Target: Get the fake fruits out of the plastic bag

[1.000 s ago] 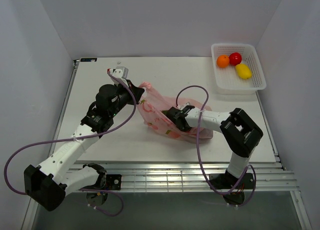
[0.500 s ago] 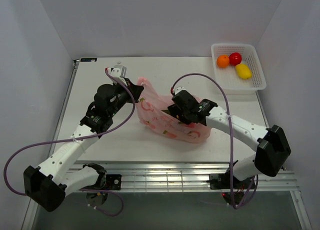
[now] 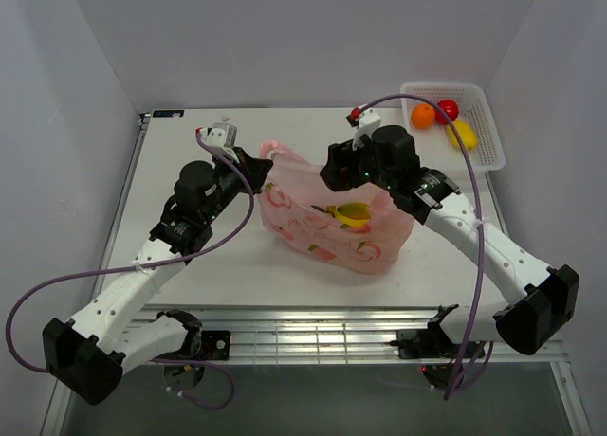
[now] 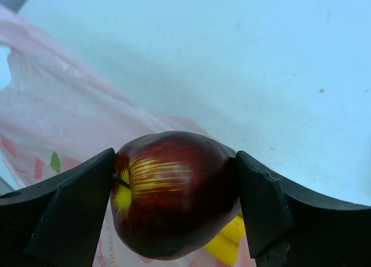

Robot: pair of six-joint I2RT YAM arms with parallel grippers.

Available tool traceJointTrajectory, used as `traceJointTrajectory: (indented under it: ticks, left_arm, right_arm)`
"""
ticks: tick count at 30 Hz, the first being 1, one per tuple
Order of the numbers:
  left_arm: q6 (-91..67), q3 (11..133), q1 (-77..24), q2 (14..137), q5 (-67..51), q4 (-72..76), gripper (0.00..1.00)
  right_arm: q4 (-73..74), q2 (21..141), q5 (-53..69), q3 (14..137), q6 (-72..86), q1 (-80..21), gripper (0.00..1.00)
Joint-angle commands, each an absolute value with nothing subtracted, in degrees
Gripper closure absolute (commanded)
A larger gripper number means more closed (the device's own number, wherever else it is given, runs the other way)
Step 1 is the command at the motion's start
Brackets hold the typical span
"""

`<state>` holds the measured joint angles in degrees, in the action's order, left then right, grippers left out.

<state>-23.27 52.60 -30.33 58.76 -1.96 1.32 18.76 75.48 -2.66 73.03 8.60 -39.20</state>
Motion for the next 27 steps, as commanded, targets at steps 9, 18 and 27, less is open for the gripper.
traceJointTrajectory:
  ticks: [9, 18, 27]
  left_arm:
    - [-20.6, 51.6, -30.3, 56.8, -3.2, 2.7, 1.00]
    - [-18.4, 53.3, -30.3, 57.7, -7.5, 5.6, 1.00]
    - [-17.8, 54.1, -30.3, 58.9, -7.1, 6.4, 1.00]
  right_arm:
    - [8.3, 73.8, -8.9, 79.8, 4.0, -21.5, 0.84]
    - [1.1, 91.8, -39.4, 86.3, 0.3, -13.1, 0.80]
    - [-5.3, 101.0, -51.7, 91.0, -3.4, -11.2, 0.54]
